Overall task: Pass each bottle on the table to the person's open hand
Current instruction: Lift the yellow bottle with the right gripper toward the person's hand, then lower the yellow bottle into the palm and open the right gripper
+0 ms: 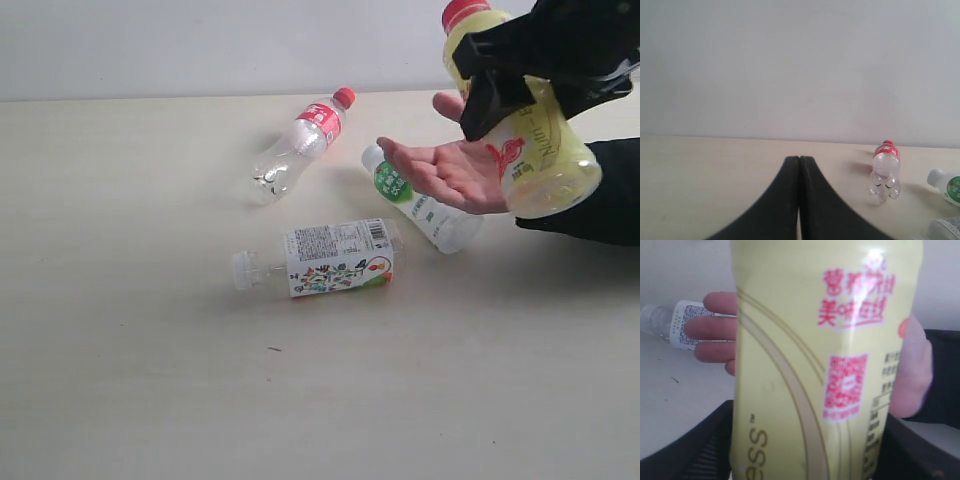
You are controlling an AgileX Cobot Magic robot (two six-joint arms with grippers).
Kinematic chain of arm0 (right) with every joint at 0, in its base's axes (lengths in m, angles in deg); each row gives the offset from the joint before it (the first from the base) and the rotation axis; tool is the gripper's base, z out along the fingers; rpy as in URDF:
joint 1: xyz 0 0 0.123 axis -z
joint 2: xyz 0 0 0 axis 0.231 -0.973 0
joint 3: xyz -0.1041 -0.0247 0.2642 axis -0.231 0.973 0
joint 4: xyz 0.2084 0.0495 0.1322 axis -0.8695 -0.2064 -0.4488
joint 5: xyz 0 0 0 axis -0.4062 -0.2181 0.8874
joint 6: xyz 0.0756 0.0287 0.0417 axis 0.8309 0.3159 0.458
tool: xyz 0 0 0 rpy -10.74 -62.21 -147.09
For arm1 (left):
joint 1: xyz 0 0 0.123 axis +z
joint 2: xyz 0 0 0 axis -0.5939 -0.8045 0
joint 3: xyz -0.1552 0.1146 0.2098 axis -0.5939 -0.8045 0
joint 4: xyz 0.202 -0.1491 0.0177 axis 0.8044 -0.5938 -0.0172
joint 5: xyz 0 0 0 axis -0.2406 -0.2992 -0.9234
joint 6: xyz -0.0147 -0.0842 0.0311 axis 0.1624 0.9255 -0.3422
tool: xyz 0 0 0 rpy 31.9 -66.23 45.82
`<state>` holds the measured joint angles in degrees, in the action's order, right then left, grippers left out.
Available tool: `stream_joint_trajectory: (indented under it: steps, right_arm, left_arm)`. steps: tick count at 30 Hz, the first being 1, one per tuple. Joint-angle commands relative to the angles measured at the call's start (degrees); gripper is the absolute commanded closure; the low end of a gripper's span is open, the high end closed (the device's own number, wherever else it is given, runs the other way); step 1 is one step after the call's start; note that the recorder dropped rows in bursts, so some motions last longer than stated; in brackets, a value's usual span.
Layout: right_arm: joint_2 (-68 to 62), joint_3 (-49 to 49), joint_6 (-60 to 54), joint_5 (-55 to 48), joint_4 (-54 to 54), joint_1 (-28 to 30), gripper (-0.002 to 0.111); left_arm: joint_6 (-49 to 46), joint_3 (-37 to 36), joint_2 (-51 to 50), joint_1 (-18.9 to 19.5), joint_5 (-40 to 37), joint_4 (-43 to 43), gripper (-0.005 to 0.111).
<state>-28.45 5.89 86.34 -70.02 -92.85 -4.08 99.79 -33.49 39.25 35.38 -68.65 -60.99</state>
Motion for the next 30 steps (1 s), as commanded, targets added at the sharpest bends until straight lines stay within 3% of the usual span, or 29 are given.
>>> stream_joint_trajectory:
  steps: [1, 20, 24, 30]
  right_arm:
    - [-3.98, -0.58, 0.16, 2.29, -0.02, 0.26, 0.108]
    - [-12.18, -0.58, -0.76, 5.05, 0.63, 0.13, 0.107]
    - [-12.18, -0.58, -0.76, 5.86, 0.82, 0.13, 0.095]
    - [-12.18, -0.58, -0.76, 6.43, 0.82, 0.13, 0.066]
  left_arm:
    - [-0.08, -0.15, 0.36, 0.09, 0.18, 0.19, 0.107]
    - [-0.08, -0.15, 0.36, 0.09, 0.18, 0.19, 0.107]
    - [-0.08, -0.15, 0.36, 0.09, 0.18, 0.19, 0.107]
    - [-0.08, -0.15, 0.36, 0.09, 0.18, 0.19, 0.107]
